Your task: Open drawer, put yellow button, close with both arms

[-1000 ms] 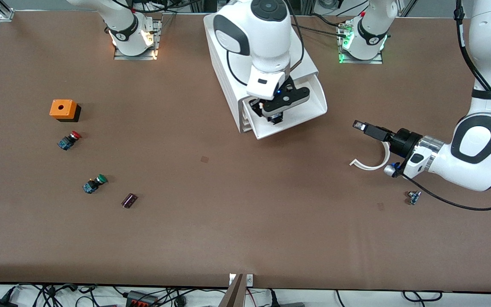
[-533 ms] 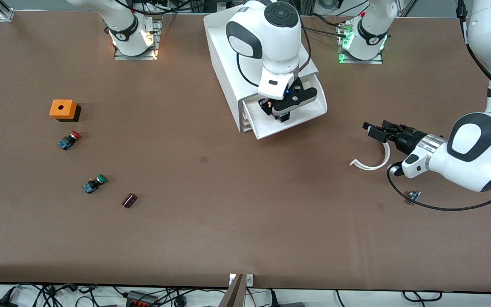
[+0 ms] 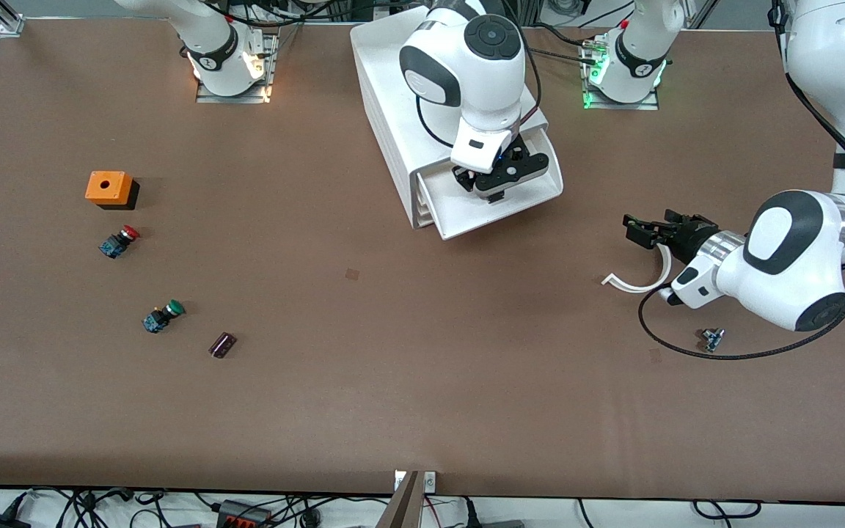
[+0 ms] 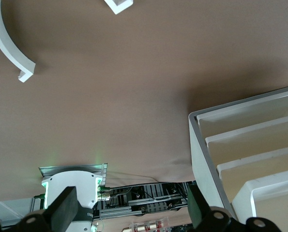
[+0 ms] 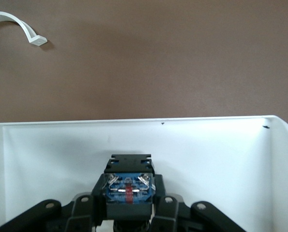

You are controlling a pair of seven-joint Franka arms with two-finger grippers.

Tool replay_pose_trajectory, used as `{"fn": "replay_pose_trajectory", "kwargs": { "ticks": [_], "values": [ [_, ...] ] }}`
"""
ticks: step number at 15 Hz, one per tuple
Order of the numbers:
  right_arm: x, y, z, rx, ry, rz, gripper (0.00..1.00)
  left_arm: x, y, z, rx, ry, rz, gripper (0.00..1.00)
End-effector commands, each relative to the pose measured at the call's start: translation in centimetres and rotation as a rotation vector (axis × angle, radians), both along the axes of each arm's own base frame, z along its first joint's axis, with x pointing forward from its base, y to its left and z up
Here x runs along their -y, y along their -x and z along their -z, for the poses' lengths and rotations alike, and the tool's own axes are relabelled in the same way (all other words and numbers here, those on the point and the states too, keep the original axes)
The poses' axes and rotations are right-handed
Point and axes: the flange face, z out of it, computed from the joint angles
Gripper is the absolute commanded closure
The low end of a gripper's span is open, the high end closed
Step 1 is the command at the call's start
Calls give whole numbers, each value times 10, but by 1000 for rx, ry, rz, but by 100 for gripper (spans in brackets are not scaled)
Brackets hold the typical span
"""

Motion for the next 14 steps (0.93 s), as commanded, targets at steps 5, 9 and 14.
{"fn": "replay_pose_trajectory", "kwargs": {
  "ticks": [5, 9, 14],
  "values": [
    [0, -5, -4, -6, -7, 30, 0, -10, -3, -8, 21, -32, -10, 0],
    [0, -8, -27, 14, -42, 62, 0, -10, -7, -13, 34, -43, -17, 0],
    [56, -79, -80, 75, -110, 180, 0, 2, -12, -36, 103, -140, -134, 0]
  ]
}}
